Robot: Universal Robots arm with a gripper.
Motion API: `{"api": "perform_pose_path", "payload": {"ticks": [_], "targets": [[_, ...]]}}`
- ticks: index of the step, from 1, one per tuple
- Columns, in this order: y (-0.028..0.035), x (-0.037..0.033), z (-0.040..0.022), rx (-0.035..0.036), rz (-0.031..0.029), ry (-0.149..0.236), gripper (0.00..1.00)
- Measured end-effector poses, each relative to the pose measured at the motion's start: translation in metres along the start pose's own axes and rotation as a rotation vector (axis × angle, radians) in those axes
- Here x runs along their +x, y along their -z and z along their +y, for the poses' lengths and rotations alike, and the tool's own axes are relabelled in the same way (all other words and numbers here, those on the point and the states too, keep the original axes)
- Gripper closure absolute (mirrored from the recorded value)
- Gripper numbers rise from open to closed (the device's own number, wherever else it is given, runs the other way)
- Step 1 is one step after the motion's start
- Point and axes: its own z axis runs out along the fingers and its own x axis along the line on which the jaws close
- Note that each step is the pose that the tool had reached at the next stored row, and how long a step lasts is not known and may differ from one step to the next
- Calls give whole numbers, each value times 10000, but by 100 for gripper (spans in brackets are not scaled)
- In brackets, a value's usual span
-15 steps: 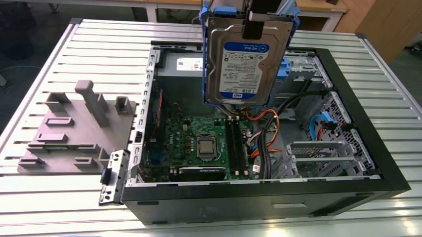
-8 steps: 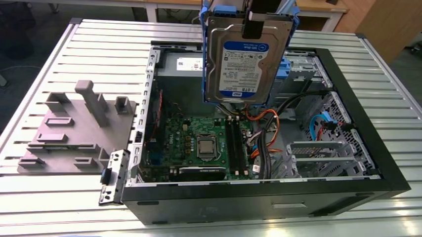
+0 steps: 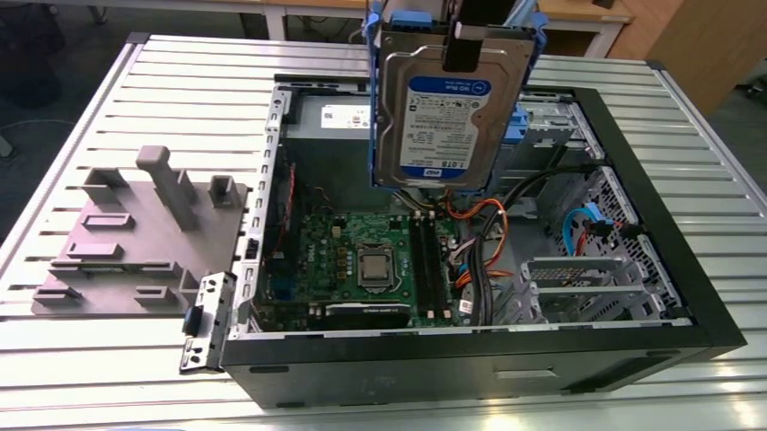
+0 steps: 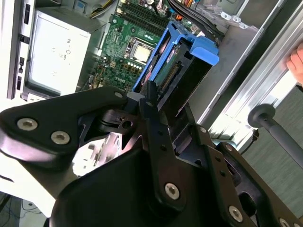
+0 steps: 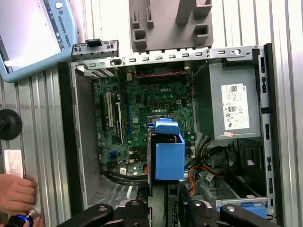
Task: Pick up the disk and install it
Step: 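Pick up the disk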
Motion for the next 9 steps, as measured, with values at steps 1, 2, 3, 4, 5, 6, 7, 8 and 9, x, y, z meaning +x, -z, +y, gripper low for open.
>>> {"api": "perform_pose_path", "payload": {"ticks": [1,2,3,4,5,6,7,8,9], "targets": [[-1,2,-2,-1,-1,0,65],[0,5,-3,-2,0,-1,65],[-1,12,-5,-3,0,0,65],[-2,25,-8,-4,-1,0,65],[-2,36,-9,-5,-3,0,65],[-2,45,-11,-6,-1,0,65],[-2,56,-12,-7,-1,0,65],[-4,70,-14,-6,-3,0,65],[-3,82,-16,-7,-1,0,65]]}}
